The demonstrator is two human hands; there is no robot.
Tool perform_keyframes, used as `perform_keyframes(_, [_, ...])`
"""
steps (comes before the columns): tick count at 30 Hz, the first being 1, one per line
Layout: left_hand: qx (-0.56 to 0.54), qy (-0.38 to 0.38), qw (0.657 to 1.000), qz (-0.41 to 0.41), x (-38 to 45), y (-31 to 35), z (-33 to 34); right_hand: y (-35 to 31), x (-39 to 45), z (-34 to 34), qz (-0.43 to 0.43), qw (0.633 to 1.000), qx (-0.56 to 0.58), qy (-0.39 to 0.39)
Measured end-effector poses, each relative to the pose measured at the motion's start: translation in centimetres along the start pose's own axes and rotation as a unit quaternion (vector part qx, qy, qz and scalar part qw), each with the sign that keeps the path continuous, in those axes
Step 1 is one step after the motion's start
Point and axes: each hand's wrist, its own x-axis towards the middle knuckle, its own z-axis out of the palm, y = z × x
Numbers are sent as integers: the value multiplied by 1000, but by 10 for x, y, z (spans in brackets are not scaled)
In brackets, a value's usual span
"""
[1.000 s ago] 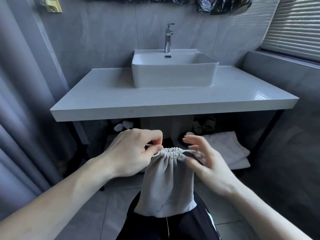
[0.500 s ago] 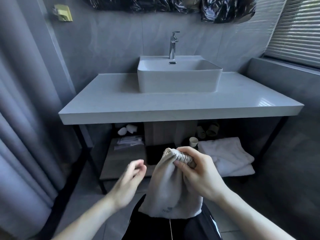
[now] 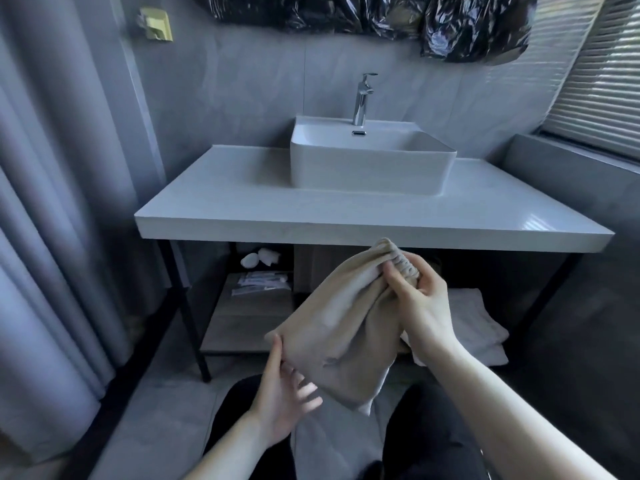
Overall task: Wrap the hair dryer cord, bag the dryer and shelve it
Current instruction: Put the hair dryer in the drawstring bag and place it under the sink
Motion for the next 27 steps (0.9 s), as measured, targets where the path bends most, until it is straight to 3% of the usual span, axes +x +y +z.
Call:
perform_keyframes(8, [25,-9,999,-21,30,-10,21,64,24,-30,177,973,101,104])
perform_keyframes(18, [151,148,977,-40,122,4,-14,164,65,-55,284,944,126,113])
perform_keyframes(27, [246,209,946,-24,232,12,-41,259,123,-55,341,934,-17,109])
